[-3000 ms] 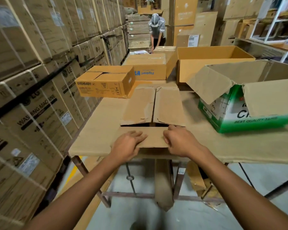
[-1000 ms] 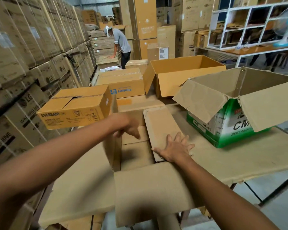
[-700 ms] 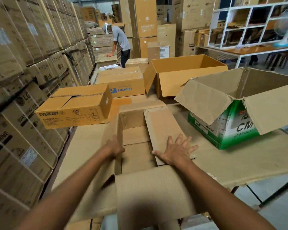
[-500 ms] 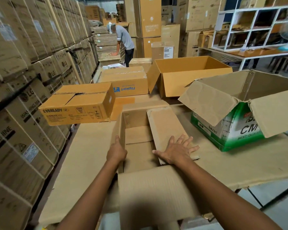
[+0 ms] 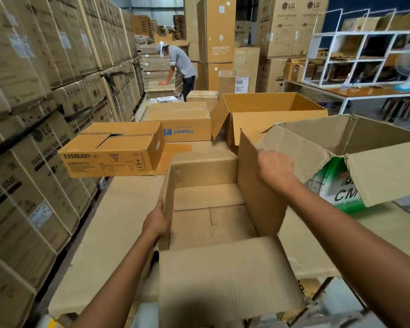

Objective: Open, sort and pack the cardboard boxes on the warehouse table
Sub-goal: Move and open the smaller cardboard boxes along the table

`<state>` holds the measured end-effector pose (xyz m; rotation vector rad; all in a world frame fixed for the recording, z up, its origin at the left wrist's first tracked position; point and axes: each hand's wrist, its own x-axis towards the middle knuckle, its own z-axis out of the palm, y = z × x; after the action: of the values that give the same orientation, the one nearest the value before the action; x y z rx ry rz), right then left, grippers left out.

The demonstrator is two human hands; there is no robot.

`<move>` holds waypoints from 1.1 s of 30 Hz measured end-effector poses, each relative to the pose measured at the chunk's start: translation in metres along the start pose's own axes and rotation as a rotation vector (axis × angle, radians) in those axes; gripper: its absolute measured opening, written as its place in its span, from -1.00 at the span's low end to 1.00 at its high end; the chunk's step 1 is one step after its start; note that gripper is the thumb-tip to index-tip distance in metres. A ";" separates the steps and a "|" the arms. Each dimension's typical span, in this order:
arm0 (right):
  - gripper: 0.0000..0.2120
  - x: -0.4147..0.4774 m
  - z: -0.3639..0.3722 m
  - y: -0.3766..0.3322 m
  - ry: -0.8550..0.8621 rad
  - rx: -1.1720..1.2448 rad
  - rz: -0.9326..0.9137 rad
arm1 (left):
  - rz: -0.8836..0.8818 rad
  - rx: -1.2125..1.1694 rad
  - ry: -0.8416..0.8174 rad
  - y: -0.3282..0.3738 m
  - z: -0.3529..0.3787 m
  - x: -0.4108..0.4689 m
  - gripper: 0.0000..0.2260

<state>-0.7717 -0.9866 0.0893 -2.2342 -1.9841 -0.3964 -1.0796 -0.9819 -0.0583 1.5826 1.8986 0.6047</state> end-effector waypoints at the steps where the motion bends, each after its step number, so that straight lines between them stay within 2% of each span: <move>1: -0.74 -0.001 0.003 0.012 -0.006 -0.087 0.015 | -0.004 -0.009 -0.006 -0.003 -0.001 -0.001 -0.33; 5: -0.70 -0.016 0.042 0.040 -0.193 -0.321 -0.034 | 0.001 -0.044 -0.027 -0.011 -0.005 -0.007 -0.26; 6: -0.64 -0.022 0.058 0.041 -0.264 -0.282 -0.057 | 0.003 -0.055 -0.021 -0.012 -0.005 -0.008 -0.23; 9: -0.33 -0.042 0.095 0.021 -0.461 0.109 0.019 | 0.000 -0.064 -0.008 -0.014 -0.005 -0.010 -0.22; 10: -0.28 -0.048 0.104 0.011 -0.504 0.204 0.040 | -0.002 -0.066 -0.010 -0.014 -0.005 -0.010 -0.24; 11: -0.32 -0.055 0.111 0.003 -0.523 0.253 0.045 | 0.001 -0.064 -0.011 -0.013 -0.004 -0.011 -0.27; 14: -0.61 -0.061 0.124 -0.002 -0.429 0.260 0.030 | 0.015 -0.081 -0.002 -0.006 -0.004 -0.016 -0.26; 19: -0.50 -0.054 0.126 0.003 -0.370 0.179 0.011 | 0.009 -0.028 0.002 -0.011 0.000 -0.016 -0.33; 24: -0.47 -0.037 0.128 0.001 -0.357 0.161 0.023 | -0.027 0.197 0.071 -0.010 -0.002 0.009 -0.46; 28: -0.40 -0.002 0.134 -0.001 -0.384 0.200 -0.047 | 0.066 0.342 0.069 0.003 -0.010 0.045 -0.51; 33: -0.20 0.045 0.159 -0.009 -0.462 0.182 -0.097 | 0.138 0.488 -0.024 0.028 -0.009 0.109 -0.47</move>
<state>-0.7588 -0.8998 -0.0512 -2.2683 -2.2327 0.3140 -1.0784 -0.8691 -0.0493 2.0226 2.0316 0.1760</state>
